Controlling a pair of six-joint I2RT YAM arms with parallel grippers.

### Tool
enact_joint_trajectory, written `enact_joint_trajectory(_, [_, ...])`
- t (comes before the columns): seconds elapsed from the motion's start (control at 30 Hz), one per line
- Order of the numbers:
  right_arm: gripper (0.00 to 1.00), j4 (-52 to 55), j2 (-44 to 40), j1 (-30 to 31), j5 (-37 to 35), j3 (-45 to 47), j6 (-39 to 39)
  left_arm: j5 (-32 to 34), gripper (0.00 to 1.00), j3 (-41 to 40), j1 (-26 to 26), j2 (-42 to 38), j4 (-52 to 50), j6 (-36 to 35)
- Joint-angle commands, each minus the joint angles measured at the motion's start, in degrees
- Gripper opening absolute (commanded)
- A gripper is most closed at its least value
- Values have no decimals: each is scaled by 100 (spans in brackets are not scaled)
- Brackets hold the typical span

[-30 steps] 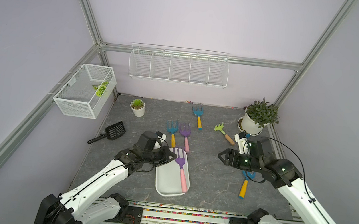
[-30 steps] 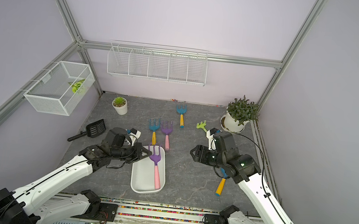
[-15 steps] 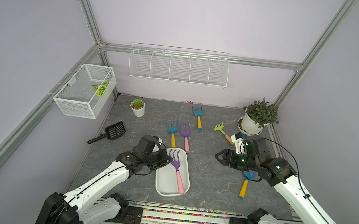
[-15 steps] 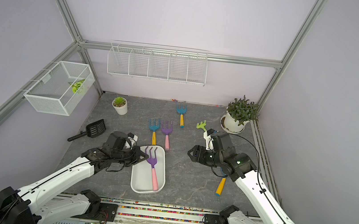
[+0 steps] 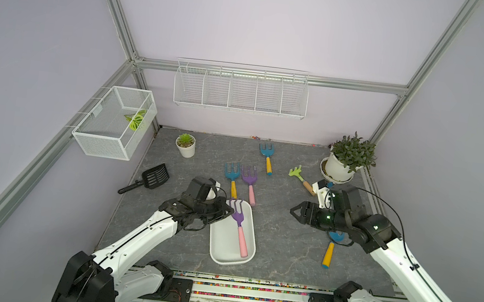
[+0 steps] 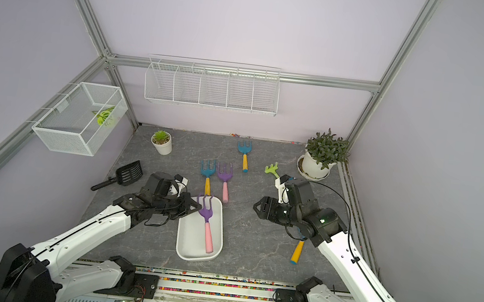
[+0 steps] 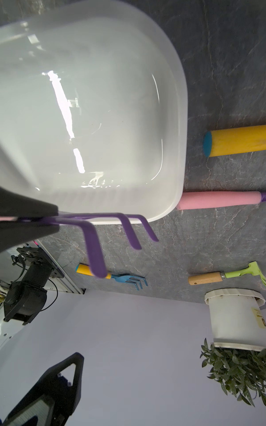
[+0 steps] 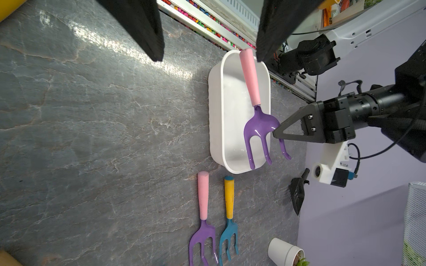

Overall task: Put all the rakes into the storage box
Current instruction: Place the rake in the storage box.

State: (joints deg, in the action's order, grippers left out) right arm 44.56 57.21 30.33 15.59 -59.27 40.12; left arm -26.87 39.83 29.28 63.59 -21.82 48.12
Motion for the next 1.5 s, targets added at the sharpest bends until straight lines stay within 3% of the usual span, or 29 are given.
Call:
enact_joint_trajectory(0.0, [69,-147,58,-27,136,69,76,-70,0,-96,-19,102,308,-135])
enact_joint_trajectory(0.27, [68,-158,137,-32,146,27,49,-313,0,-121,-19,608,466,-241])
enact_joint_trajectory(0.87, [69,-320,322,-80,206,-13,-28,-174,0,-110,-19,1212,317,-409])
enact_joint_trajectory(1.07, [70,-392,382,-84,268,-24,-89,318,24,100,-19,1461,-260,-518])
enact_joint_trajectory(1.2, [71,-397,582,-99,369,-164,-186,900,34,377,-21,1368,-850,-521])
enact_joint_trajectory(1.47, [71,-386,849,-97,400,-410,-274,2085,41,1203,-19,856,-2304,-577])
